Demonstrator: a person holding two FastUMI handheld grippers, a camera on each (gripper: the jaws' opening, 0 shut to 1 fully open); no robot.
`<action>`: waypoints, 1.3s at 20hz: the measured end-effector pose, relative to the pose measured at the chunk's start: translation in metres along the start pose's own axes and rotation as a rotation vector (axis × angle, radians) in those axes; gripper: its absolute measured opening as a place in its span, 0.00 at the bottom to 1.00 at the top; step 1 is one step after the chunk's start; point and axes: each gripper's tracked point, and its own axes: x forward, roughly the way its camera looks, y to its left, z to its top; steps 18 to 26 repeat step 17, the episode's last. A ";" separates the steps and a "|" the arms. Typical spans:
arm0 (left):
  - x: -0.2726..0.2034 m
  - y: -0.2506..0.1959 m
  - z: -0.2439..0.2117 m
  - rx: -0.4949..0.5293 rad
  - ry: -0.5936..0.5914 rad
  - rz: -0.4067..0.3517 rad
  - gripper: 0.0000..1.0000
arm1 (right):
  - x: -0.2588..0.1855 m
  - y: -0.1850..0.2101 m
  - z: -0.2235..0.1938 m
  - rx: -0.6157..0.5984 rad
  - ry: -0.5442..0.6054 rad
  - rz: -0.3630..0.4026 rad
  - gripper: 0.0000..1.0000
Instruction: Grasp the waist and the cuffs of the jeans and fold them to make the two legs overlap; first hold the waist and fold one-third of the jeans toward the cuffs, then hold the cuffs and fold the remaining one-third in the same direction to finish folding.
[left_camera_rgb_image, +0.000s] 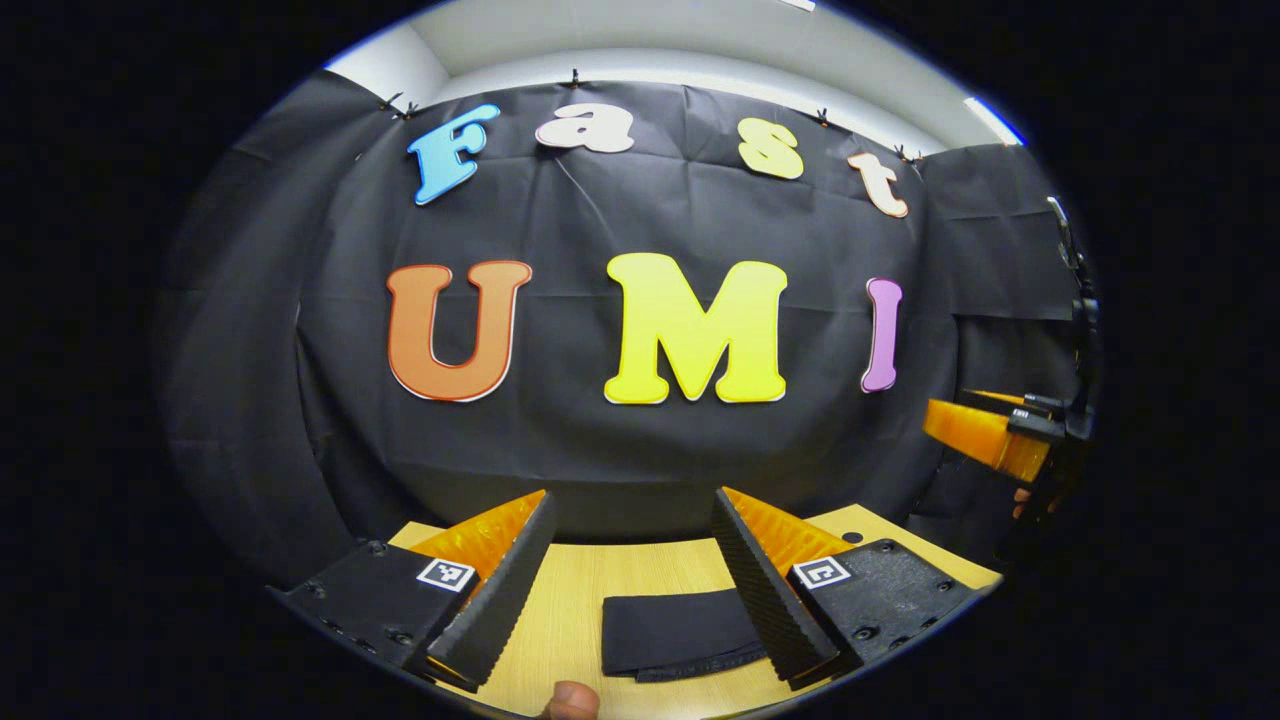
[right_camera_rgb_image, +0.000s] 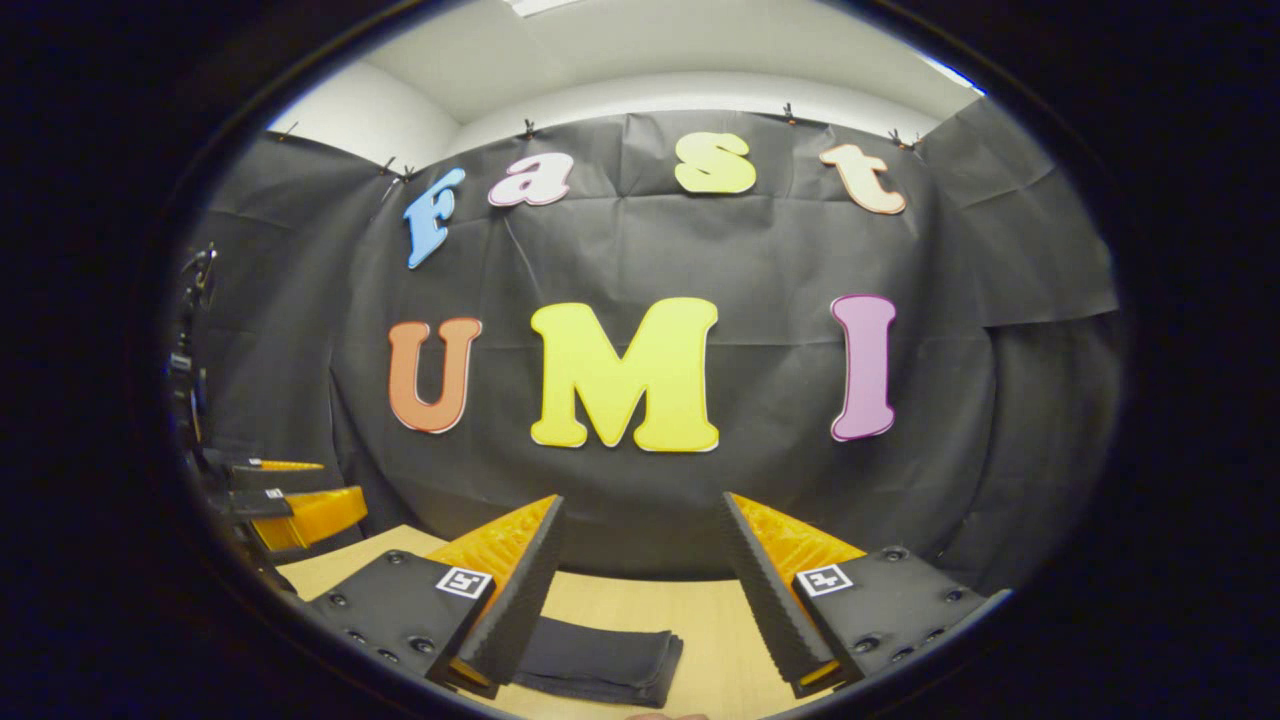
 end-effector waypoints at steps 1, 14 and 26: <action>-0.007 0.003 0.005 -0.003 -0.008 0.004 0.99 | -0.005 0.004 0.000 -0.005 0.002 0.005 0.94; -0.082 0.019 0.004 -0.002 -0.007 0.065 0.99 | -0.068 0.023 -0.008 -0.010 0.017 0.021 0.92; -0.083 0.020 0.004 -0.004 -0.005 0.067 1.00 | -0.069 0.022 -0.006 -0.004 0.013 0.021 0.94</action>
